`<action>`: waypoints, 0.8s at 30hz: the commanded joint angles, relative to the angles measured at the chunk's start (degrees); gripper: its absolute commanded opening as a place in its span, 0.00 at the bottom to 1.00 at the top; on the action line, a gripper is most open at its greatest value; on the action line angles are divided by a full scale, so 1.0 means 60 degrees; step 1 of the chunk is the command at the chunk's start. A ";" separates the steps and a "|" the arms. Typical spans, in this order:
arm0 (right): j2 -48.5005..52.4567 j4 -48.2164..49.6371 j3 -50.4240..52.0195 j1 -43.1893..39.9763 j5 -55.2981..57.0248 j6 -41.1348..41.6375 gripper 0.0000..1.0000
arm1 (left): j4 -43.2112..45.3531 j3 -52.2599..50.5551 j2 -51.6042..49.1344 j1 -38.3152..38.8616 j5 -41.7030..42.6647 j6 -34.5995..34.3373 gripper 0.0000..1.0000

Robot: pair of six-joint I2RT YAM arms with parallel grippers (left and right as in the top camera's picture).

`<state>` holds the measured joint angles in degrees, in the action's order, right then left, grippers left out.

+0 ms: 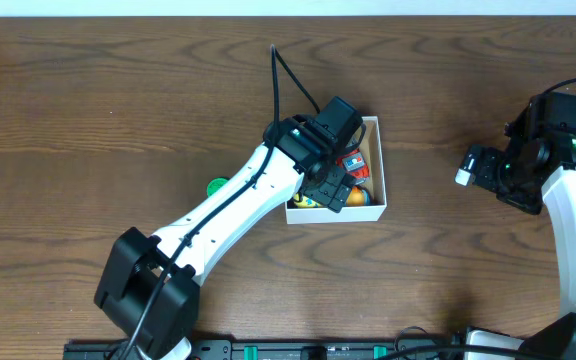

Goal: Pack container
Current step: 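Drop the yellow ball into the box with the left gripper, then grasp the green round toy with the left gripper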

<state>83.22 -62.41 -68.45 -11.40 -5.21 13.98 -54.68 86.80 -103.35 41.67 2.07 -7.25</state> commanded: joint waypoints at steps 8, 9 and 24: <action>0.0007 -0.0029 0.0018 -0.0106 -0.0033 -0.0168 0.99 | -0.0251 0.0055 0.2211 -0.0565 -0.1843 -0.0772 0.98; 0.0007 -0.0029 0.0018 -0.0106 -0.0033 -0.0168 0.99 | -0.0372 0.0055 0.2470 -0.0816 -0.2065 -0.1133 0.98; 0.0007 -0.0026 0.0018 -0.0106 -0.0040 -0.0164 0.99 | -0.0820 -0.1384 0.2131 -0.5231 -0.0335 -0.2379 0.98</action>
<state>83.22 -62.50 -68.45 -11.40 -5.21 13.80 -60.55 82.54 -86.32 11.11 -3.31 -20.36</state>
